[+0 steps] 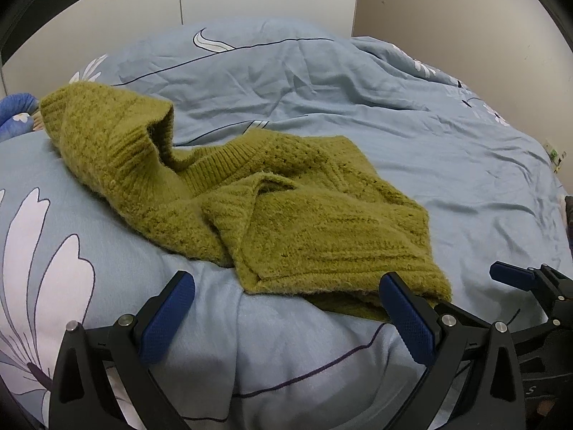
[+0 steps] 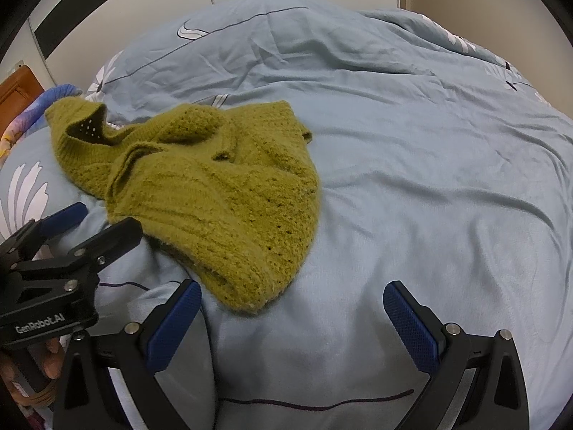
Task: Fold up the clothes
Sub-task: 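Grasp the olive-green sweater with the right gripper and lift it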
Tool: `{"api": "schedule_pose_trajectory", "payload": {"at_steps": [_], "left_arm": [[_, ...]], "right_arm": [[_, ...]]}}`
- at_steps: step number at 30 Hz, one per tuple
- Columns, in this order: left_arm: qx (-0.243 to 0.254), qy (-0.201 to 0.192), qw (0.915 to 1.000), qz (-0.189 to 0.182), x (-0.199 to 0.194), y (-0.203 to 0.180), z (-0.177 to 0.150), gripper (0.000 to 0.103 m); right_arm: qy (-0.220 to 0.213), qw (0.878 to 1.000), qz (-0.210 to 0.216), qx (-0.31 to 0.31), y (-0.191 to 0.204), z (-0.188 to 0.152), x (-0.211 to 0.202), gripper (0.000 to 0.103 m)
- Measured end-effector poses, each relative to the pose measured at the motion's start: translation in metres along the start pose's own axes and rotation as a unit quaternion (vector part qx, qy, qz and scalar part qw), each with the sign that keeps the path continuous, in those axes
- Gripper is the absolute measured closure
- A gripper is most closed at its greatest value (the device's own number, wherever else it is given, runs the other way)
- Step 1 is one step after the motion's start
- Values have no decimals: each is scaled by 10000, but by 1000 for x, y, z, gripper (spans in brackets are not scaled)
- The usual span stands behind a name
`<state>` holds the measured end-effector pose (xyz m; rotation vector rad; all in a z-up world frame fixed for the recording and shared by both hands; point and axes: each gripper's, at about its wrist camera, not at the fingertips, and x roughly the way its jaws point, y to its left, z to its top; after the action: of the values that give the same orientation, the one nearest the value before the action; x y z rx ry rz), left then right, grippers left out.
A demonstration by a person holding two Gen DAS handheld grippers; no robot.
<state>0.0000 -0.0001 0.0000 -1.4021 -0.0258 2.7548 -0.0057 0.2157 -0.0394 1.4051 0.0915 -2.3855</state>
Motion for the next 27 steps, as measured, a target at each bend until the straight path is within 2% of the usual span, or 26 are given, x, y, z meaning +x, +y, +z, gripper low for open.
{"api": "schedule_pose_trajectory", "payload": {"at_steps": [5,6,7,11,17,20,22,24,25,26,27], "left_arm": [[2,116,9998,-186,-2,4,1,0],[7,144,9996,-250,-4,5,1,0],[-4,156,9994,-322,-4,6,1,0],[48,196,9991,-360,-13,8,5,0],[115,-76,9997,-207,-35,25,19,0],[148,-212,9996,-130,-46,34,25,0],[170,-302,9994,-79,-53,40,30,0],[191,-391,9990,-29,-60,45,34,0],[166,-388,9991,-29,-60,47,34,0],[142,-385,9992,-28,-60,49,34,0],[117,-381,9992,-28,-60,50,34,0]], "right_arm": [[-84,10000,-41,36,-2,-4,-3,0],[-46,10000,-44,37,-2,-3,-3,0],[198,9998,-49,81,-1,0,-3,0],[262,9997,30,-13,4,1,-3,0],[503,9956,106,-784,33,5,1,0],[704,9915,-91,-1089,43,6,14,2],[697,9912,-81,-1121,45,9,21,13],[633,9932,73,-971,40,12,25,30],[588,9937,93,-945,40,17,28,34],[543,9942,112,-918,39,21,32,43],[504,9947,151,-884,39,25,35,56]]}}
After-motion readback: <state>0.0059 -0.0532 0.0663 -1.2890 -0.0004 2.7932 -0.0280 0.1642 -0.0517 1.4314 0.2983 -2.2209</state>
